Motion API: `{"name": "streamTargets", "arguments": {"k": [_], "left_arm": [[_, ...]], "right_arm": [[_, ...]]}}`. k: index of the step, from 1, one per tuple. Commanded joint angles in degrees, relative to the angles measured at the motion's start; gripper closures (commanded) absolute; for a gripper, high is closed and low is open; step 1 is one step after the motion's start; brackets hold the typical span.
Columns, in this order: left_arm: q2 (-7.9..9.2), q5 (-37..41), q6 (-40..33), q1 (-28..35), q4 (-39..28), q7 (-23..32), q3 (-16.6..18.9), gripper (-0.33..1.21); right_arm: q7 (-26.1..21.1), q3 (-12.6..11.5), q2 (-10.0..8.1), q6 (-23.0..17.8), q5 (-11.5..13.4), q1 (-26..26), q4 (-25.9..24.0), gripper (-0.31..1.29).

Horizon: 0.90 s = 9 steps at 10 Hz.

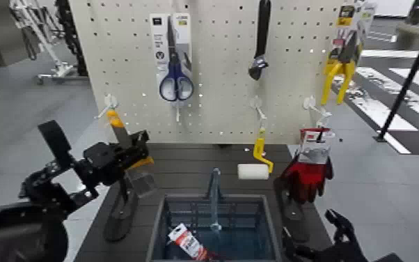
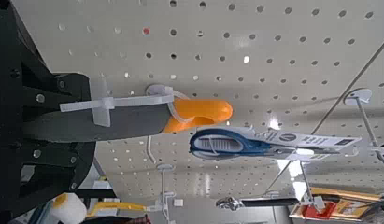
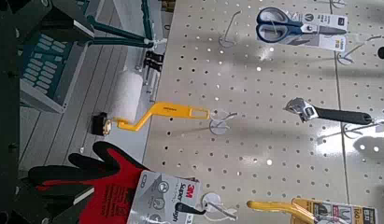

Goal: Put the yellow paint brush into the crate.

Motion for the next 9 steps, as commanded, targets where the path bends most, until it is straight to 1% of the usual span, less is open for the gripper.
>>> {"name": "streamTargets", "arguments": {"k": [1, 4, 5, 9], "left_arm": [[-0.34, 3.97, -0.15, -0.25, 2.75, -0.13, -3.75, 1.18], [-1.21, 7.22, -1.20, -0.43, 6.61, -0.22, -8.05, 1.18], [-1.21, 7.57, -1.20, -0.52, 7.23, -0.31, -9.20, 1.18], [-1.39, 9.07, -1.47, -0.78, 11.01, -0.66, -11.83, 1.18]], "right_arm": [[0.00, 0.15, 0.06, 0.03, 0.08, -0.06, 0.16, 0.15], [-0.09, 0.33, 0.24, 0.03, 0.08, -0.23, 0.34, 0.15], [-0.09, 0.33, 0.24, 0.03, 0.08, -0.23, 0.34, 0.15], [-0.09, 0.41, 0.24, -0.05, 0.08, -0.41, 0.51, 0.15]]}}
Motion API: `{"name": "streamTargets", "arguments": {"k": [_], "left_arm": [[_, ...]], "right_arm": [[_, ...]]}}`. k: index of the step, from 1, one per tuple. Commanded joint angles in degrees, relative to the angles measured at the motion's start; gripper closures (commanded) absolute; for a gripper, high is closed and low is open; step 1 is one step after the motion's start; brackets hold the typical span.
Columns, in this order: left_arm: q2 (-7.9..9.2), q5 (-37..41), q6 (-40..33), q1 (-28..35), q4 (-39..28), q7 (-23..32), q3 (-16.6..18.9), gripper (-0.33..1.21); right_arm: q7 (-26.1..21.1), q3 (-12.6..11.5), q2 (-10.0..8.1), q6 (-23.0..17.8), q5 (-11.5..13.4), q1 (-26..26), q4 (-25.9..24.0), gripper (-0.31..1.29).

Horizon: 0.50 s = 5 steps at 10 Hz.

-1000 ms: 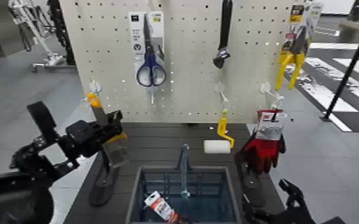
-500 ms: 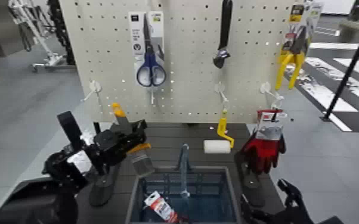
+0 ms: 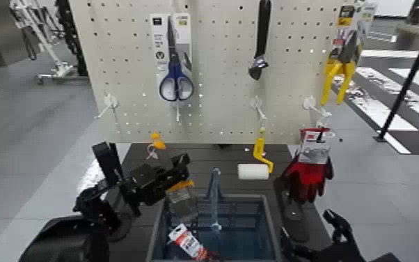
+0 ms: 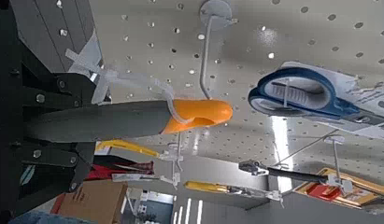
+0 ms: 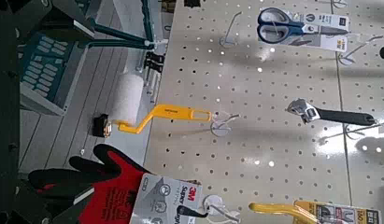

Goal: Put the yellow paint brush into the crate.

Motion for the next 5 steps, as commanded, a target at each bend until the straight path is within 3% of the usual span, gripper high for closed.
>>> {"name": "streamTargets", "arguments": {"k": [1, 5], "left_arm": [[-0.07, 0.84, -0.42, -0.34, 3.05, -0.42, -1.66, 1.18], [-0.25, 1.80, -1.21, -0.60, 6.39, -0.77, -3.42, 1.18]], "right_arm": [[-0.01, 0.08, 0.00, -0.09, 0.00, -0.11, 0.08, 0.15], [0.08, 0.25, 0.00, -0.09, 0.00, -0.19, 0.26, 0.15]]}}
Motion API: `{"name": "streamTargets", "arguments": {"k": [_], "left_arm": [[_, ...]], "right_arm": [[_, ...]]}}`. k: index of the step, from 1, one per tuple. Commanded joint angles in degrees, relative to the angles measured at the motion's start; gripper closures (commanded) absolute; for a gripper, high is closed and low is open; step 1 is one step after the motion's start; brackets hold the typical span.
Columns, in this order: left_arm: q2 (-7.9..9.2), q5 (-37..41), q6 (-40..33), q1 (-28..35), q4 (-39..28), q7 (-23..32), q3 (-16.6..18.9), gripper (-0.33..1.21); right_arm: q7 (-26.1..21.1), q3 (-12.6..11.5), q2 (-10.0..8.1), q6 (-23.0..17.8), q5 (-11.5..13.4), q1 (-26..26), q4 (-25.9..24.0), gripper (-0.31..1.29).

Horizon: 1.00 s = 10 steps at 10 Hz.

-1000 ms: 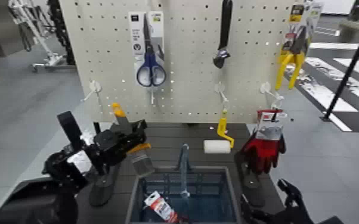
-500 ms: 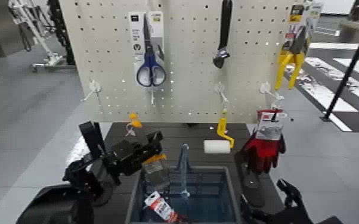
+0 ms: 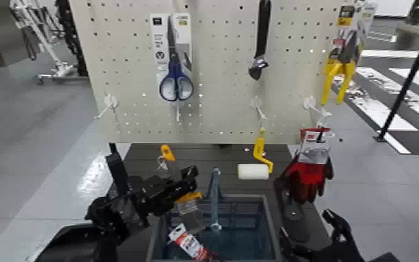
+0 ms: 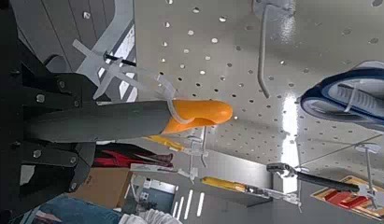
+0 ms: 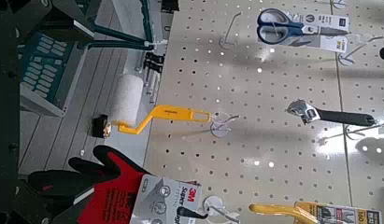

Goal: Put the yellow paint brush into the crate.

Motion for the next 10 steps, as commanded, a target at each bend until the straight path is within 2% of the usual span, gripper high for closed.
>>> {"name": "streamTargets", "arguments": {"k": [1, 10], "left_arm": [[-0.16, 0.60, -0.44, -0.23, 1.79, -0.11, -0.90, 1.18], [-0.24, 0.86, -0.44, -0.67, 4.95, -0.11, -2.57, 1.18]], "right_arm": [[-0.02, 0.09, 0.07, 0.00, -0.05, -0.04, 0.06, 0.15], [0.06, 0.09, 0.07, -0.17, 0.04, -0.31, 0.33, 0.15]]}}
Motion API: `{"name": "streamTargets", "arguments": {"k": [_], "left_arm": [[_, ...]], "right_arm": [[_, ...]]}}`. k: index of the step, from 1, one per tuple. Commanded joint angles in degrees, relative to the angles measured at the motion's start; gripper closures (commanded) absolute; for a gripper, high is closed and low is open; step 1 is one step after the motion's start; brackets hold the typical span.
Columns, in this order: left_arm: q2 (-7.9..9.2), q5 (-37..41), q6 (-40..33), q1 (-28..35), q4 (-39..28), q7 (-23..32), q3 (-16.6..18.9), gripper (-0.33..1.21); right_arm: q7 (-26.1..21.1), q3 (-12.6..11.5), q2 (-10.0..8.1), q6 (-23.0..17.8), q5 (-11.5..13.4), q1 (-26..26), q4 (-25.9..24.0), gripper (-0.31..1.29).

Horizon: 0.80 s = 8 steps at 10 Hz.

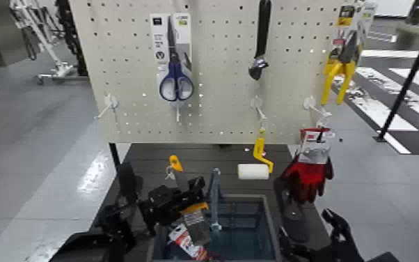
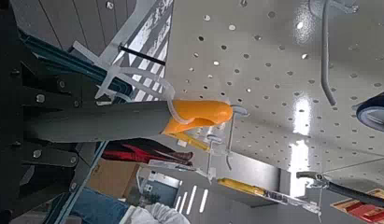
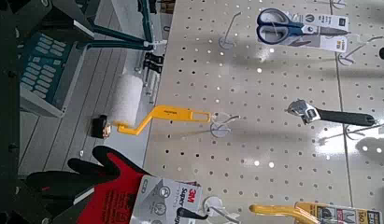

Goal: Put the yellow paint brush into the crate.

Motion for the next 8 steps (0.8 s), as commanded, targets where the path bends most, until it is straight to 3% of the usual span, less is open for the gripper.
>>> {"name": "streamTargets", "arguments": {"k": [1, 3, 4, 8], "left_arm": [[0.00, 0.17, 0.70, -0.07, 0.45, 0.09, -0.14, 1.07], [0.00, -1.06, 2.55, -0.16, 0.10, 0.53, -0.50, -0.23], [0.00, -1.23, 2.46, -0.25, 0.10, 0.53, -0.41, -0.08], [0.00, -1.32, 2.73, -0.25, 0.01, 0.53, -0.32, -0.11]], "right_arm": [[0.06, 0.00, 0.00, -0.07, -0.03, -0.08, 0.09, 0.15], [0.06, 0.00, -0.09, -0.16, -0.03, 0.00, 0.09, 0.15], [0.06, 0.00, -0.09, -0.25, -0.03, 0.00, 0.09, 0.15], [0.06, -0.09, -0.09, -0.34, -0.03, 0.00, 0.00, 0.15]]}}
